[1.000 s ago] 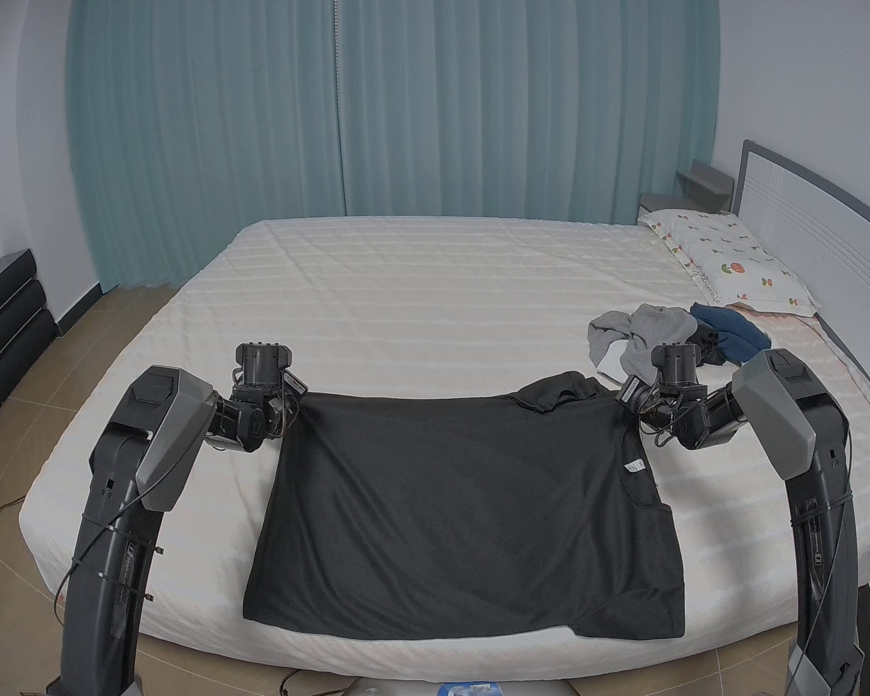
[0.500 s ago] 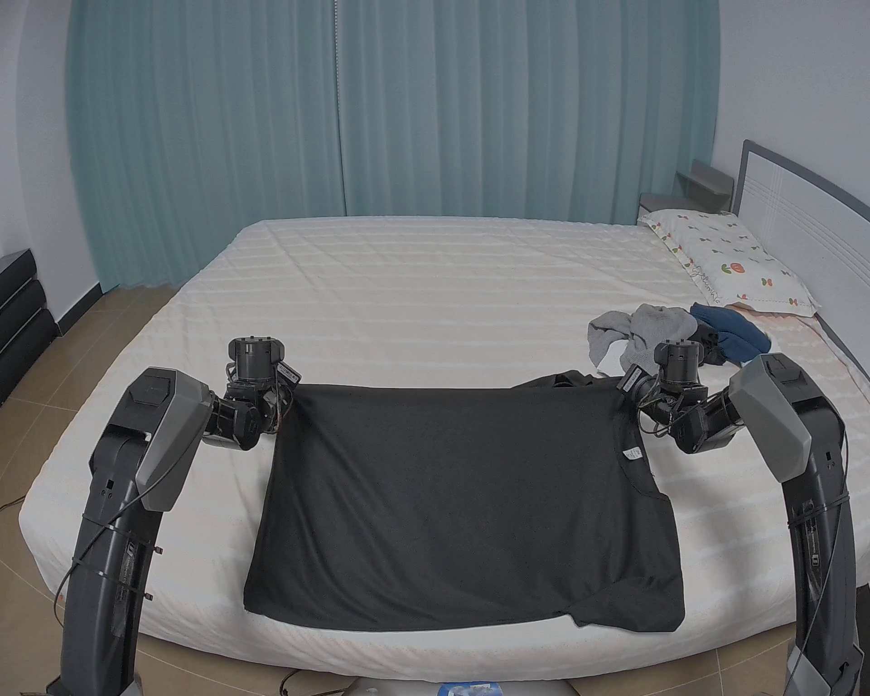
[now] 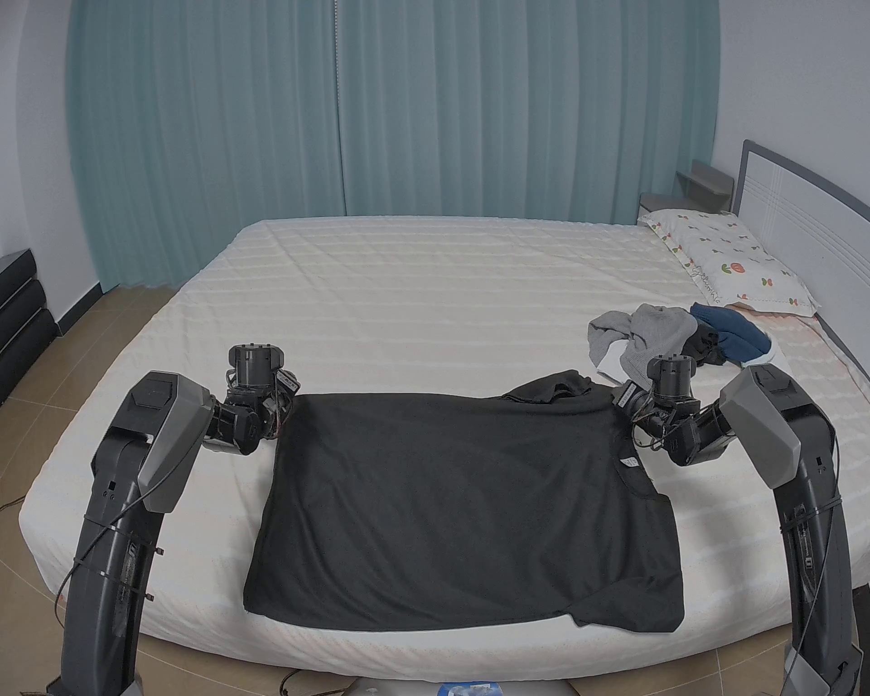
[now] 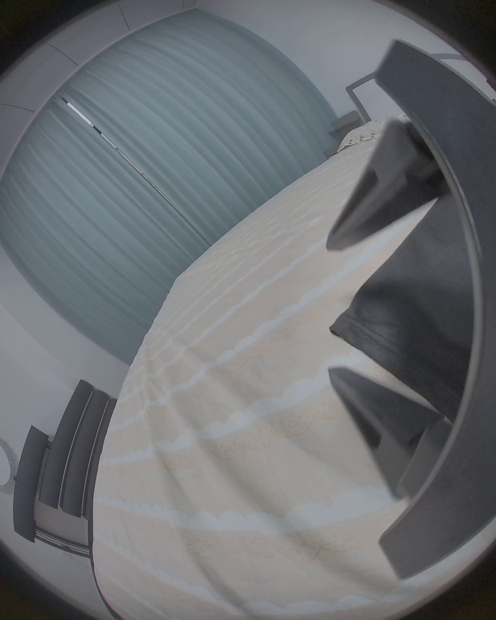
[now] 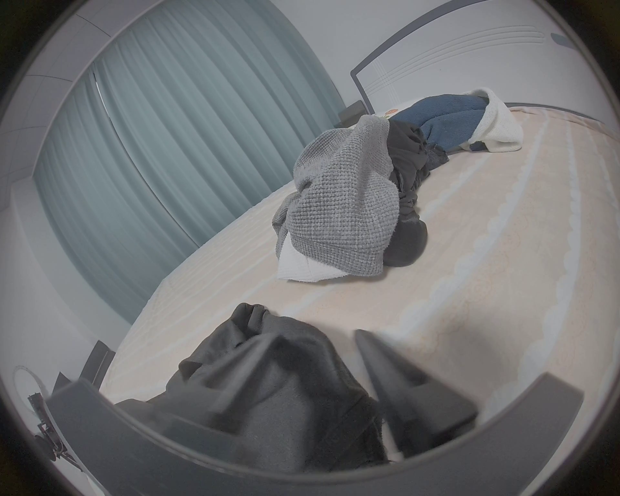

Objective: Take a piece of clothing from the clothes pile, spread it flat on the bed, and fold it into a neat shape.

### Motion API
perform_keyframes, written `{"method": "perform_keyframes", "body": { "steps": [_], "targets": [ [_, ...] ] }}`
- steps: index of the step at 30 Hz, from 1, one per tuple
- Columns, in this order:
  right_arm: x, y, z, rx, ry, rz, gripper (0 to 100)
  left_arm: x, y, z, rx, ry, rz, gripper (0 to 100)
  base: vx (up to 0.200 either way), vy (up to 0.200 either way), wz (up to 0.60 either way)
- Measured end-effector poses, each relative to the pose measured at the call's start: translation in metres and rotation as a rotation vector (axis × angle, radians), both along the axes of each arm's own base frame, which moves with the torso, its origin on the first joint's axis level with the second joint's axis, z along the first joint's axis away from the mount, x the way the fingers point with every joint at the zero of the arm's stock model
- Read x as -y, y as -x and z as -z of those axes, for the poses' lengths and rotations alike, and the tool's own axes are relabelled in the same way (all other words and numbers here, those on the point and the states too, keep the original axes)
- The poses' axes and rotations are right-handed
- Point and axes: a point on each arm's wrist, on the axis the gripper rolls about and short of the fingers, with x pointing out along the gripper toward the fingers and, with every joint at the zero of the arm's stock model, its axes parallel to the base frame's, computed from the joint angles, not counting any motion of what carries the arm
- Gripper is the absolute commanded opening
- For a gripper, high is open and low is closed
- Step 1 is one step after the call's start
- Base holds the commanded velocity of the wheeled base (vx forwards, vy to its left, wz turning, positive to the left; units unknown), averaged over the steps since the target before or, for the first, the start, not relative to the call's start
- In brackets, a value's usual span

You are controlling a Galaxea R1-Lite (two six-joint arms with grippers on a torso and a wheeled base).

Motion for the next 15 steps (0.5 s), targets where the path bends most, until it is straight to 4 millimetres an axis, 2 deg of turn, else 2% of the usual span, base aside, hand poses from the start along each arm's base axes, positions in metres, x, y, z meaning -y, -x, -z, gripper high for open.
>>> {"method": "perform_keyframes", "body": {
  "steps": [4,8,12,15],
  "targets": [
    [0.001,0.002,-0.001,-0.011,0.001,0.001,100,0.001,0.003,0.003,-0.016,-0.001,0.002,100,0.000,0.000,0.00],
    [0.004,0.009,-0.011,-0.017,-0.005,-0.002,100,-0.002,0.010,0.004,-0.045,0.002,0.000,100,0.000,0.000,0.00],
    [0.009,0.028,-0.018,-0.067,-0.018,-0.017,100,-0.006,0.025,-0.005,-0.068,0.030,0.003,100,0.000,0.000,0.00],
    [0.012,0.051,-0.023,-0.124,-0.042,-0.027,100,-0.009,0.040,-0.017,-0.067,0.061,0.022,100,0.000,0.000,0.00]
  ]
}}
